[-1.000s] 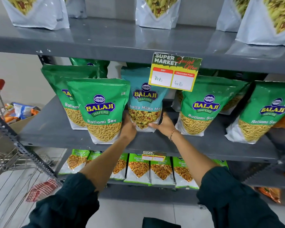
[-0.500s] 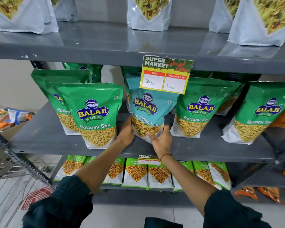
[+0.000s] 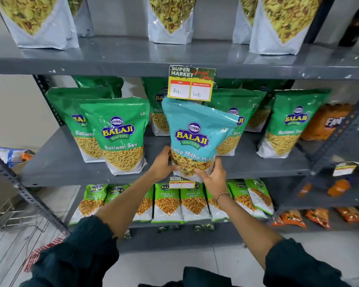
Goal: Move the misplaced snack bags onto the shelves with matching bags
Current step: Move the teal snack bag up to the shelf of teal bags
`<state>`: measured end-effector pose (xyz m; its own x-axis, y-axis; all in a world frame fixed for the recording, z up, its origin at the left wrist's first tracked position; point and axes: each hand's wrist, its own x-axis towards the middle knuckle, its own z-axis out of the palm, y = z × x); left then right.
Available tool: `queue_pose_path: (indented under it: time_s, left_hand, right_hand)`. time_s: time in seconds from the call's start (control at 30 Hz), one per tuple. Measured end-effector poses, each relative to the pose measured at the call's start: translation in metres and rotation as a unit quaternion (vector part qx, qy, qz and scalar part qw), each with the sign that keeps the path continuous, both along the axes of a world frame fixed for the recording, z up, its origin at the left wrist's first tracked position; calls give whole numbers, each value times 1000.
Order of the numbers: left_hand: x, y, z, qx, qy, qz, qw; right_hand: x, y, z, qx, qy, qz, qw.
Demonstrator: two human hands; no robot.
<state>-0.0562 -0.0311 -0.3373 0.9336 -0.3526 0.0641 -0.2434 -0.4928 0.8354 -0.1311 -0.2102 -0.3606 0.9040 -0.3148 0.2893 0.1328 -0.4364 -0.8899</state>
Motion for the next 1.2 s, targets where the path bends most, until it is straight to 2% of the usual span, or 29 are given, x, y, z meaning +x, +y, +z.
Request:
queue_pose_path:
  time_s: [0.13,0.27,0.4,0.63,0.9,1.2]
  left_hand:
    - [-33,9,9,-10,2,-29,1000]
    - [-62,23,38,-58,-7,-35,998]
    - [-78,41,88,-36,-63,-31,997]
    - [-102,66,193,-84,-159,-17,983]
    - [-79,80,286,-77,-212,-11,974]
    - [-13,80,328,-72,-227,2,971]
  right_hand:
    - [-36,-2,16,-34,-9,16,999]
    - [-62,0,47,-55,-32,28,998]
    - [-72,6,91,-55,-81,60,993]
    - [-67,15,183,-16,-164,100,981]
    - [-27,19,285,-3,-193,158,968]
    - [41,20,339,-10,-190,174,966]
